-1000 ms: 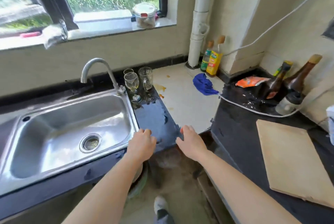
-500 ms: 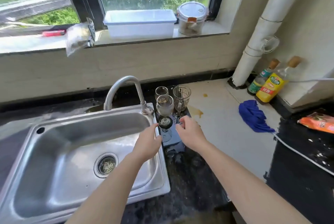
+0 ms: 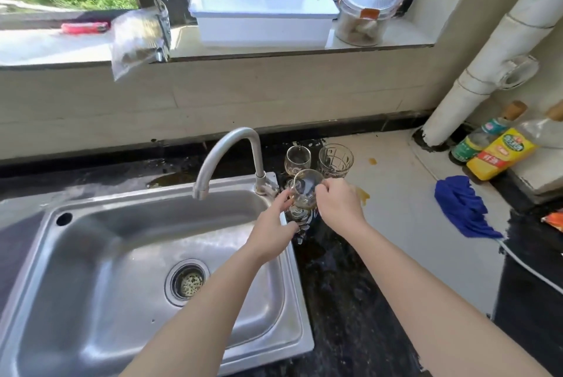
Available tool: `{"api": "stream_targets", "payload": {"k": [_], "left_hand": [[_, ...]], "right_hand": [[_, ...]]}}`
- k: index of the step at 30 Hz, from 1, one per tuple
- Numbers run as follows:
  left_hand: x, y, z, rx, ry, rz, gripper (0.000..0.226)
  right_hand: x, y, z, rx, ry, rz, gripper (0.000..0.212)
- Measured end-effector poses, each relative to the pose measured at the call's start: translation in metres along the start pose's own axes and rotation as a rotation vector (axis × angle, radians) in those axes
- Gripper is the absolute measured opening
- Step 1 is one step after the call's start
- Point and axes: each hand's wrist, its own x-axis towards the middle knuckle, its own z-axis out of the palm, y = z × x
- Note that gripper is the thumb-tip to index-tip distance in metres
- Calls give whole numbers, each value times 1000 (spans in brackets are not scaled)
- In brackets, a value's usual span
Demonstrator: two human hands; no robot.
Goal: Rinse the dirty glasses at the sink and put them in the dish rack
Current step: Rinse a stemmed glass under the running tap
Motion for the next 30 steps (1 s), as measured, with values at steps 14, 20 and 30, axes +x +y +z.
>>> {"api": "stream_targets", "payload": {"k": [14, 20, 30], "left_hand": [[-38, -81, -66, -328, 147, -71, 47], [-38, -113, -102, -298, 169, -136, 47], [-26, -117, -114, -338, 159, -128, 43]], "right_hand": [[-31, -53, 39, 121, -113, -28, 41], [16, -55, 90, -216, -124, -28, 32], [36, -61, 112, -731, -11, -244, 24]]}}
